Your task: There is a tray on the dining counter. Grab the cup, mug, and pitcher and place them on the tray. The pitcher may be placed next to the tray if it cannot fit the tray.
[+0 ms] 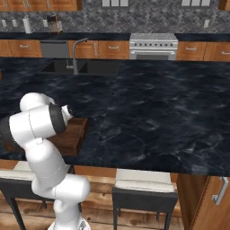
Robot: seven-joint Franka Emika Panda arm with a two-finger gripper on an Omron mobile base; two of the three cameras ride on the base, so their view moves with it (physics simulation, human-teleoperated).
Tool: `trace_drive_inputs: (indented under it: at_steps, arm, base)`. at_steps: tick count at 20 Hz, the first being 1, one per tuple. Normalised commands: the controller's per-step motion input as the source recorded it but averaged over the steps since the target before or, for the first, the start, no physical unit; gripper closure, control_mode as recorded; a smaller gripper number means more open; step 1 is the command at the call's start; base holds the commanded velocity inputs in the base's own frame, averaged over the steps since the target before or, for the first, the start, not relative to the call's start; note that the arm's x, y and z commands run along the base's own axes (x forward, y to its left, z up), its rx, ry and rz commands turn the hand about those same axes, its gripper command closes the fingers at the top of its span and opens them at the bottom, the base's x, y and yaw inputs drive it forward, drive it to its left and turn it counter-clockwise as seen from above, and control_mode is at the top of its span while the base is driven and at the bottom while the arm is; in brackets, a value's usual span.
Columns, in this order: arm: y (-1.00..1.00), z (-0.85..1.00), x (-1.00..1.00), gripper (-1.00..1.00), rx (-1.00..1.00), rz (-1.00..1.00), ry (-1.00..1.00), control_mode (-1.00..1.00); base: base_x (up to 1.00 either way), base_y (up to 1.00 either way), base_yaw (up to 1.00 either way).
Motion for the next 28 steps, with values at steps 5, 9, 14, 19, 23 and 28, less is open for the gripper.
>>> trace_drive_inputs:
  at_steps: [5, 9, 14, 19, 23, 28]
  arm:
    - [0.29, -0.16, 0.16, 1.0, 0.0, 0.1, 0.0, -1.0]
    - [0.03, -0.06, 0.01, 1.0, 0.0, 0.02, 0.0, -1.0]
    - [0.0, -0.06, 0.0, 1.0, 0.0, 0.0, 0.0, -1.0]
    - [0.0, -0.11, 0.0, 1.0, 0.0, 0.0, 0.0, -1.0]
    - [0.0, -0.04, 0.0, 1.0, 0.0, 0.0, 0.0, -1.0]
    - [0.0, 0.0, 0.0, 1.0, 0.0, 0.0, 0.0, -1.0]
  base:
    - [0.0, 0.0, 0.0]
    - [0.0, 0.0, 0.0]
    - [0.0, 0.0, 0.0]
    - [0.0, 0.0, 0.0]
    - [0.0, 0.0, 0.0]
    - [0.0, 0.0, 0.0]
